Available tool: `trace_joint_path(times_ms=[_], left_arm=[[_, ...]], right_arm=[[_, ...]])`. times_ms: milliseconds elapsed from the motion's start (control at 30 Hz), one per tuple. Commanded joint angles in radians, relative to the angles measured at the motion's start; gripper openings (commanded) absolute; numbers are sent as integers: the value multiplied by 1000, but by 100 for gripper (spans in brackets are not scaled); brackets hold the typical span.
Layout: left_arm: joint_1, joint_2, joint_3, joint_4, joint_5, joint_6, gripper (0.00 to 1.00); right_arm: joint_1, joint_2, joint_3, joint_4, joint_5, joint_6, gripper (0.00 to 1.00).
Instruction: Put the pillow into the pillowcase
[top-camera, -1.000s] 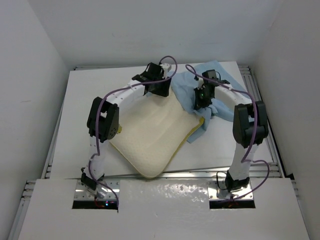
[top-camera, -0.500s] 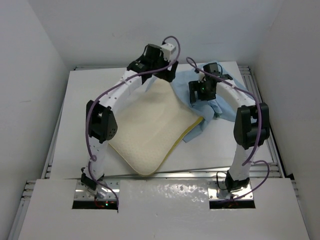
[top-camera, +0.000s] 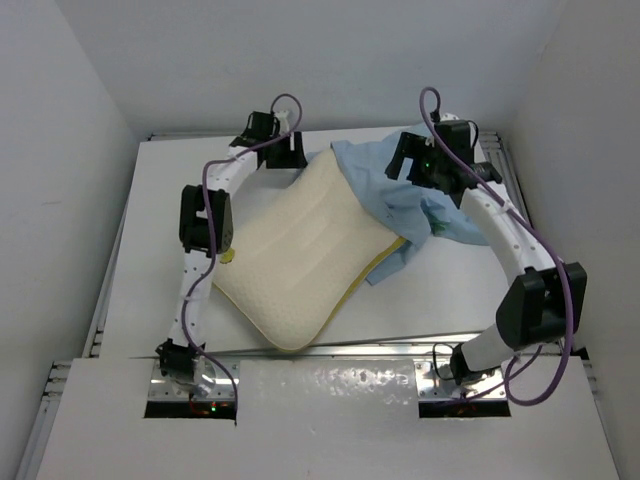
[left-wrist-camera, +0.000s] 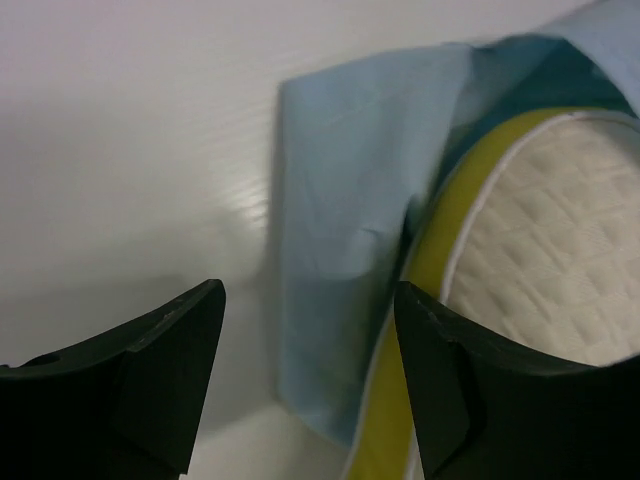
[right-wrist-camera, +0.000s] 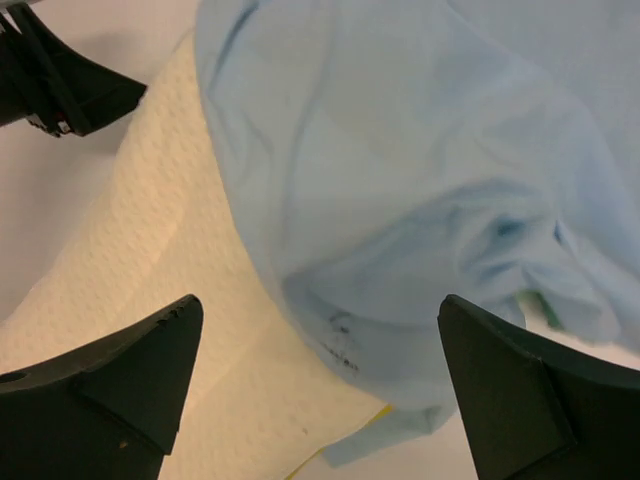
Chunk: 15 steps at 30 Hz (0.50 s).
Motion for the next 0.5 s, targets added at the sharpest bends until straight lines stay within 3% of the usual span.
trace_joint_path(times_ms=[0,67,167,267,367,433,467], left_arm=[[-42,-6,42,75,101,-32,67],[-51,20,43,86,126,-35,68],[-79,37,16,115,152,-37,72],[-111,52,-9,126,173,-35,75],[-131,61,-40,150,193,-62,74],[-136,64,-60,159,202,-79,64],[-136,66,-64,160,196,-92,50]], right_arm=[[3,-71,-135,56,60,157,99],[21,-145,-210,95,94,210,99],[96,-260,-496,221,169,346,97],[193,-295,-621,281,259,421,96],[217,-300,-710,329,243,524,95],[228,-320,-747,346,249,596,94],[231,-342,-770,340,269,628,94]])
